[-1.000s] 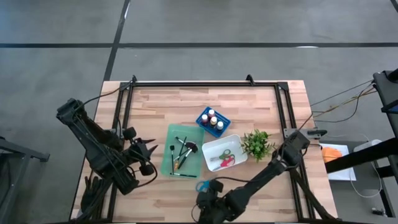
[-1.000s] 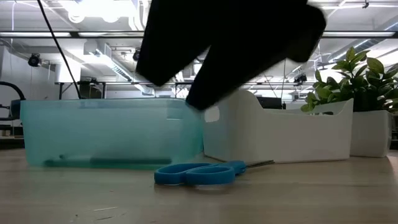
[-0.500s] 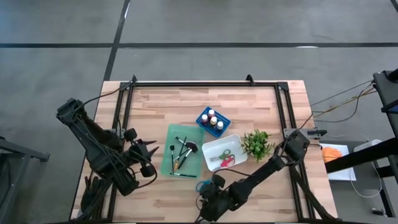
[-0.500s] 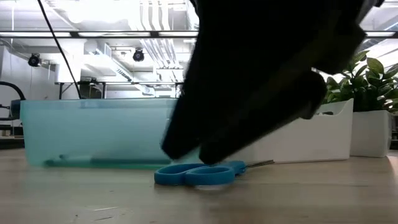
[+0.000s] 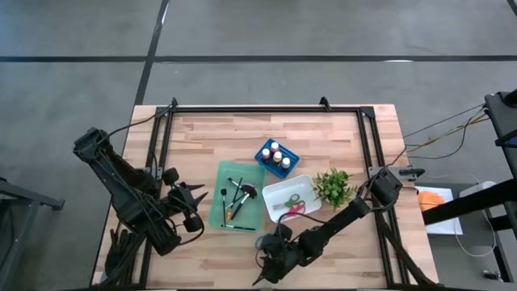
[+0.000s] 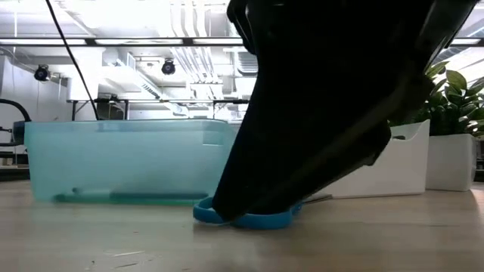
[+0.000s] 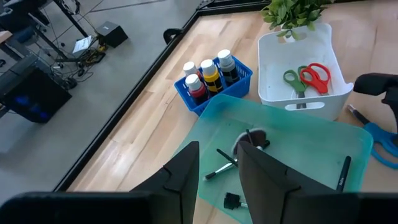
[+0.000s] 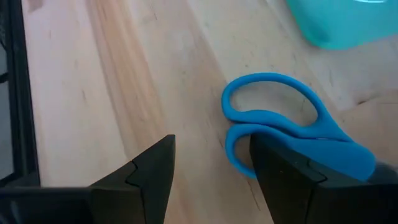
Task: Pick & Place Paint Supplies
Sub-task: Put the blue scissors into the white bin
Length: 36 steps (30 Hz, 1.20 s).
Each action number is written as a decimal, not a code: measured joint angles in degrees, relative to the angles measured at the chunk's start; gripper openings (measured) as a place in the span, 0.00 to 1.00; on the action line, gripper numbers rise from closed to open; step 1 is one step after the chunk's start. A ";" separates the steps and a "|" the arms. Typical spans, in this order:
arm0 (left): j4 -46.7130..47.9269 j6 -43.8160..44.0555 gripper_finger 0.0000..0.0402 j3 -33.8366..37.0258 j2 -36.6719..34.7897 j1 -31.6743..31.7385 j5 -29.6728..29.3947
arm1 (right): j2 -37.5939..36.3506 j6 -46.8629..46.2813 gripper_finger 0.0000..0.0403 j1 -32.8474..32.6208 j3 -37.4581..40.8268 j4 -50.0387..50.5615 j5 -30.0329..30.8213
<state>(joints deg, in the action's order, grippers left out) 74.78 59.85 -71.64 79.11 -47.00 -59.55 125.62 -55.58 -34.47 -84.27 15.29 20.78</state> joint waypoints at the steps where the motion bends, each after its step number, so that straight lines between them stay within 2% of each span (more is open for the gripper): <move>1: -0.17 0.01 0.29 0.00 0.00 0.01 0.00 | 0.00 -0.16 0.51 0.10 0.10 0.02 -0.01; 4: -0.52 0.01 0.29 0.00 0.00 0.01 0.00 | 0.00 -1.16 0.50 0.36 0.44 0.11 -0.47; 7: -0.97 0.01 0.29 0.00 0.00 0.01 0.02 | -0.15 -1.87 0.46 0.43 1.05 -0.07 -1.78; 19: -2.79 0.01 0.29 0.00 0.00 0.06 0.06 | -0.26 -1.92 0.05 0.51 1.80 -0.26 -7.58; 23: -3.48 0.01 0.29 0.00 0.00 0.06 0.07 | -0.15 -2.09 0.03 -0.65 1.75 -3.19 -13.22; 26: -3.76 0.01 0.29 0.00 0.00 0.05 0.04 | 0.00 -3.70 0.03 -2.45 1.20 -3.97 -14.29; 31: -4.08 0.01 0.29 0.00 0.00 0.04 0.01 | 0.00 -9.97 0.03 -6.58 1.03 -3.26 -12.99; 36: -4.57 0.01 0.29 0.00 0.00 0.04 -0.44 | -0.38 -14.98 0.03 -10.61 1.13 -3.02 -5.83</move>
<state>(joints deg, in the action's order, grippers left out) 70.21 59.86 -71.64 79.11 -46.96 -59.99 125.24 -70.56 -45.07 -83.14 12.26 14.94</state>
